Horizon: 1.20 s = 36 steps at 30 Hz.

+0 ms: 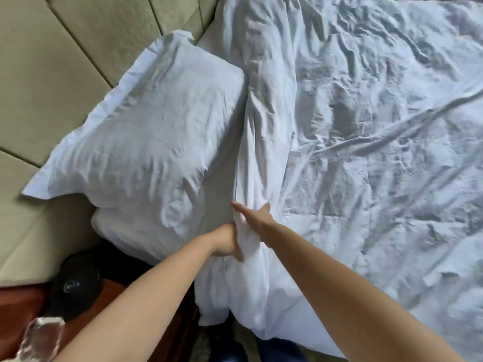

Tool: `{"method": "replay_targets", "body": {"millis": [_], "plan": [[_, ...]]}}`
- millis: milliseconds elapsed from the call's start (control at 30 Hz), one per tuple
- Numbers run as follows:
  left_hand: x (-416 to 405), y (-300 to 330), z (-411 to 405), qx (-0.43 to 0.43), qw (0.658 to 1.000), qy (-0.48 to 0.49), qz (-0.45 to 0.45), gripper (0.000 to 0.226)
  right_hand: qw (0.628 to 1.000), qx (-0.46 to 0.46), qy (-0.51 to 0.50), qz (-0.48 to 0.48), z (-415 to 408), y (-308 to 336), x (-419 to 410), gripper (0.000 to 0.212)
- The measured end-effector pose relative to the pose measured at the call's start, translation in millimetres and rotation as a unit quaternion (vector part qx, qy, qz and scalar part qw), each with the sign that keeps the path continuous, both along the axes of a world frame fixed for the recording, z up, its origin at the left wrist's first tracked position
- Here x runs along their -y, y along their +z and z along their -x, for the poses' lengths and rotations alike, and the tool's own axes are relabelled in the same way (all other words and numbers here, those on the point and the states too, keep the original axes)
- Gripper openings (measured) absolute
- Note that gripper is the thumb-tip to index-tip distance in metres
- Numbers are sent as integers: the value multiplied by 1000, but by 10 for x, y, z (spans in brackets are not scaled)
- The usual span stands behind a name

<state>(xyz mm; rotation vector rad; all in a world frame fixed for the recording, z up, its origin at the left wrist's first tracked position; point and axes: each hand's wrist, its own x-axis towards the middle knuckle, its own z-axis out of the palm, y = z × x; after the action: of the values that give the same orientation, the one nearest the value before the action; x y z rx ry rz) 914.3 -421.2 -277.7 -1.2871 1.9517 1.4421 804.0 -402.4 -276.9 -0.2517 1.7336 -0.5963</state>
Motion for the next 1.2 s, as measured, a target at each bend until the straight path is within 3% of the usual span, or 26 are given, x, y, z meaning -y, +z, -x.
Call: {"method": "replay_targets", "body": {"millis": [100, 200, 300, 400, 500, 567, 767, 933, 1033, 1133, 1200], "plan": [[48, 492, 107, 36, 998, -49, 31, 47, 999, -19, -36, 31, 171, 432, 158, 106], [187, 1098, 251, 49, 991, -98, 70, 30, 995, -68, -9, 68, 316, 895, 342, 63], [387, 1761, 300, 41, 989, -73, 125, 31, 985, -83, -7, 154, 370, 1442, 556, 23], [502, 2193, 179, 36, 987, -26, 157, 29, 972, -88, -17, 217, 314, 1824, 747, 13], [564, 2388, -31, 45, 986, -10, 158, 25, 974, -59, -25, 215, 138, 1914, 874, 4], [620, 2446, -200, 57, 986, 2, 155, 24, 976, -53, -11, 212, -4, 1893, 974, 12], [1005, 2766, -746, 55, 980, 41, 185, 11, 952, -114, -16, 283, -436, 2313, 1455, 6], [1596, 3226, -1094, -34, 976, 68, 202, 57, 920, -127, -89, 359, -685, 2928, 1921, 9], [1825, 3211, -1184, -13, 978, 30, 206, 55, 920, -99, -115, 360, -742, 2772, 1978, 2], [1978, 2925, -1305, 39, 983, -3, 177, 36, 953, -133, -15, 272, -938, 2299, 1998, 38], [2076, 2732, -1333, 62, 985, -25, 159, 34, 960, -164, 66, 219, -1078, 2013, 2018, 48]]}}
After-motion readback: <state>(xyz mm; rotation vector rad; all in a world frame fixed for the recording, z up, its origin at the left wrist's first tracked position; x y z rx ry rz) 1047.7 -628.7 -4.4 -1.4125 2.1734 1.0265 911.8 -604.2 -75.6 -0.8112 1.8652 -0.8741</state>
